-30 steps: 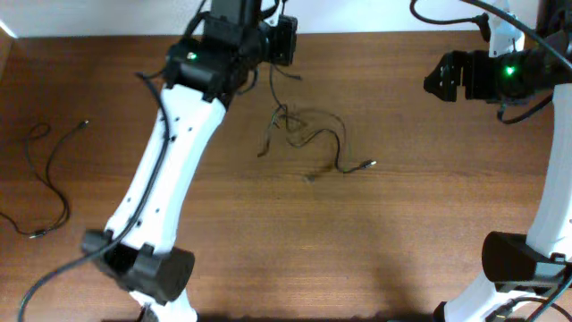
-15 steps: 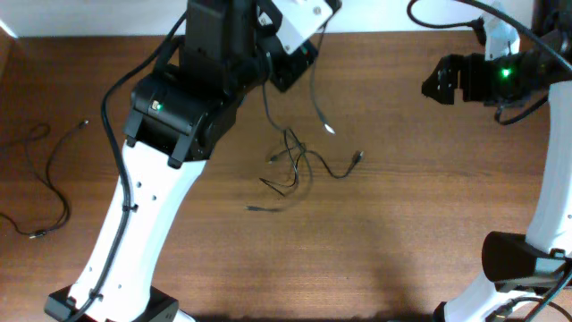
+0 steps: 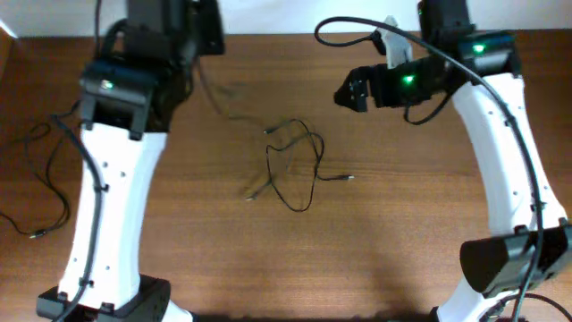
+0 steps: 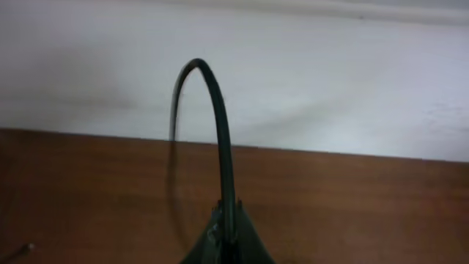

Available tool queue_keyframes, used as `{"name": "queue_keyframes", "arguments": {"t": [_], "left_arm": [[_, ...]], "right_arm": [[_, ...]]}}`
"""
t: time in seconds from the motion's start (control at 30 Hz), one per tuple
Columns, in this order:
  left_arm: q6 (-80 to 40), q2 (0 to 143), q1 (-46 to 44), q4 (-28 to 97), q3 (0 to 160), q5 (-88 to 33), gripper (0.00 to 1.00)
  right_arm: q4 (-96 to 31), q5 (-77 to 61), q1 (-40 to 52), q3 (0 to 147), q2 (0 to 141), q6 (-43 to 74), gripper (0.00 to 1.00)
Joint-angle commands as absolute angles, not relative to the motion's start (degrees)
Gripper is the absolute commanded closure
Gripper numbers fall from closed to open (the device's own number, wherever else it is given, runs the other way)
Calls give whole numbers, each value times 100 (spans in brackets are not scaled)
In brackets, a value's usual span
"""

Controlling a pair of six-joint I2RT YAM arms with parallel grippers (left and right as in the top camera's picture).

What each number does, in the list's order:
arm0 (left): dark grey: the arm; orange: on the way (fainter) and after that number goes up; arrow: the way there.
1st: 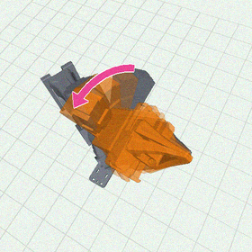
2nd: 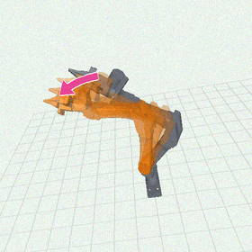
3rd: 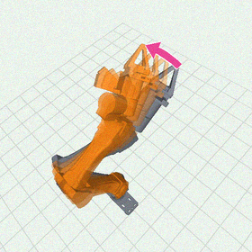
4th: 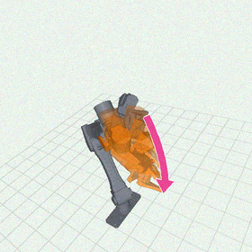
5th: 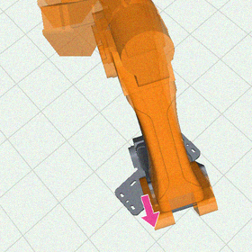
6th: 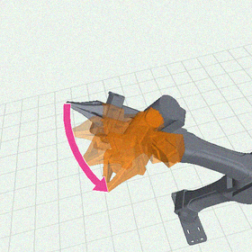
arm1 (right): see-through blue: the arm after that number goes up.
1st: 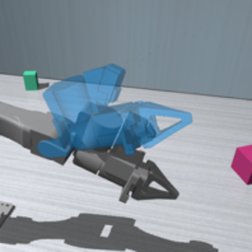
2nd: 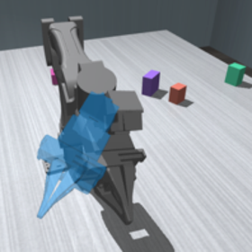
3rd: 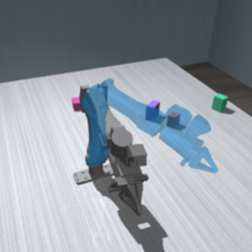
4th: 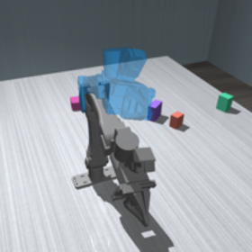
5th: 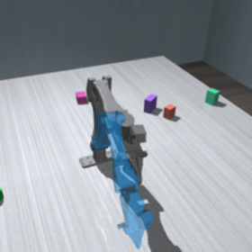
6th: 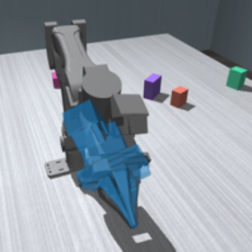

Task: Untangle cables

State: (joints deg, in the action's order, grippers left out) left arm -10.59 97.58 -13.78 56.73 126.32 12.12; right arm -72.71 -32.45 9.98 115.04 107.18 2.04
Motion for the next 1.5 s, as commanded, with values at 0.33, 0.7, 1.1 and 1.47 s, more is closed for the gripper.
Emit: {"name": "queue_keyframes", "arguments": {"t": [0.33,0.7,1.1,1.47], "left_arm": [[-867,9717,-781,3730,12700,-598,100],[-462,10331,-493,7074,12680,-552,100],[-471,13091,-493,9085,12667,-12,100],[-572,13616,-497,9266,12665,735,19]], "right_arm": [[-7022,-3232,1055,11050,10742,473,1],[-7019,-3232,1055,11050,10742,473,1],[-7024,-3199,1055,11050,10742,331,1],[-6980,-2965,1052,11050,10742,322,1]]}}
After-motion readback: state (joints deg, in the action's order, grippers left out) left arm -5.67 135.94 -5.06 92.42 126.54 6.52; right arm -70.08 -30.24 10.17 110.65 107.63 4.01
